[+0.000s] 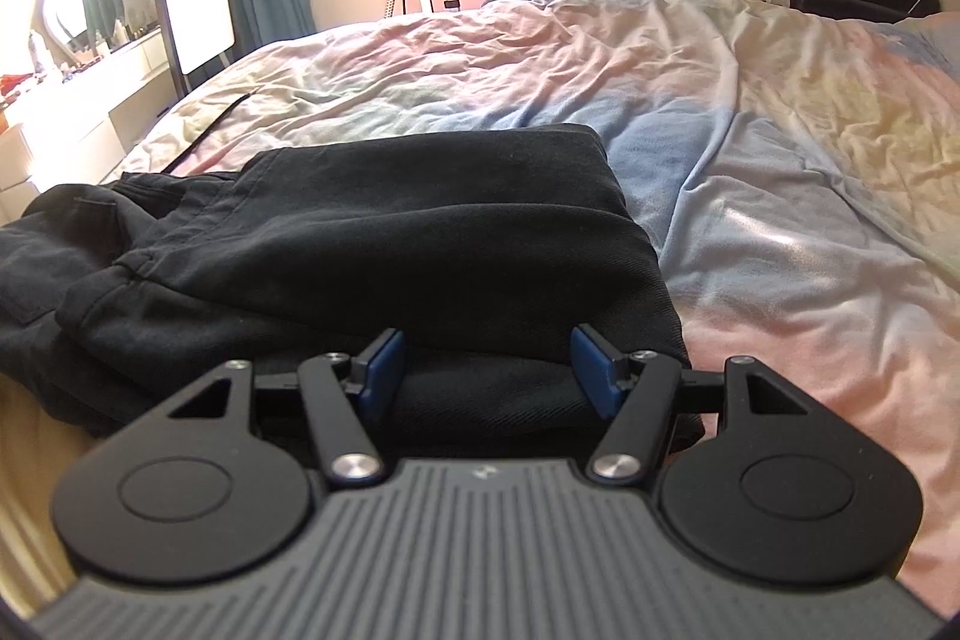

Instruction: Fold clothes

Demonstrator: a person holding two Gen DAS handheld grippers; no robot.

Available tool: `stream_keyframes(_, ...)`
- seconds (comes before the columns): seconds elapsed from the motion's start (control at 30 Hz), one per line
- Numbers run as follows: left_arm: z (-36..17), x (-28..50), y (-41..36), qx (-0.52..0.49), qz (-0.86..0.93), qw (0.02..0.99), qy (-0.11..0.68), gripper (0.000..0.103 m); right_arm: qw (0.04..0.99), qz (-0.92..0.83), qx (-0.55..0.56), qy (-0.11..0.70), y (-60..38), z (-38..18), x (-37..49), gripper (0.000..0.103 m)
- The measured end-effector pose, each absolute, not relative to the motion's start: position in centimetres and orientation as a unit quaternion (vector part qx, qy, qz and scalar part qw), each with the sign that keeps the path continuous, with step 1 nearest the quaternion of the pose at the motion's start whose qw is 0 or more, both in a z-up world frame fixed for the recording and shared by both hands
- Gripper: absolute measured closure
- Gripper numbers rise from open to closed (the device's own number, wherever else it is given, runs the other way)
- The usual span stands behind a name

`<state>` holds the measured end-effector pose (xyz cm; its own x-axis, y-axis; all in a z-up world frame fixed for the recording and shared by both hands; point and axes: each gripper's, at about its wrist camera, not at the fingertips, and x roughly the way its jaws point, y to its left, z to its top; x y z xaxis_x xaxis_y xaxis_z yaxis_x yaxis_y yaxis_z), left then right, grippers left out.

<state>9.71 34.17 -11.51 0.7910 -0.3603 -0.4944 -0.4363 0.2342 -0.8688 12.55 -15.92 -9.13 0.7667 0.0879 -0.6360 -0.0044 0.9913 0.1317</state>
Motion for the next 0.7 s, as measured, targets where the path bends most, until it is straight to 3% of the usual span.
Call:
stream_keyframes(0.17,-12.3,10.8,36.8,-0.648,0.060,0.719,0.244,0.016,0.945,0.017,0.057,0.323,-15.7,-8.4,12.3,0.039)
stream_keyframes(0.3,-12.5,11.8,38.0,-0.626,0.096,0.738,0.230,0.039,0.953,0.043,0.051,0.295,-14.8,-7.5,12.1,0.039)
stream_keyframes(0.4,-11.8,12.1,37.8,-0.593,0.112,0.763,0.231,0.056,0.946,0.067,0.033,0.316,-13.8,-8.4,12.8,0.039)
stream_keyframes(0.5,-9.9,12.5,36.8,-0.535,0.127,0.803,0.230,0.073,0.934,0.077,-0.008,0.348,-12.2,-10.4,13.7,0.038)
stream_keyframes(0.7,-3.0,14.4,31.2,-0.344,0.157,0.902,0.208,0.084,0.936,0.074,-0.004,0.344,-12.1,-10.4,13.6,0.038)
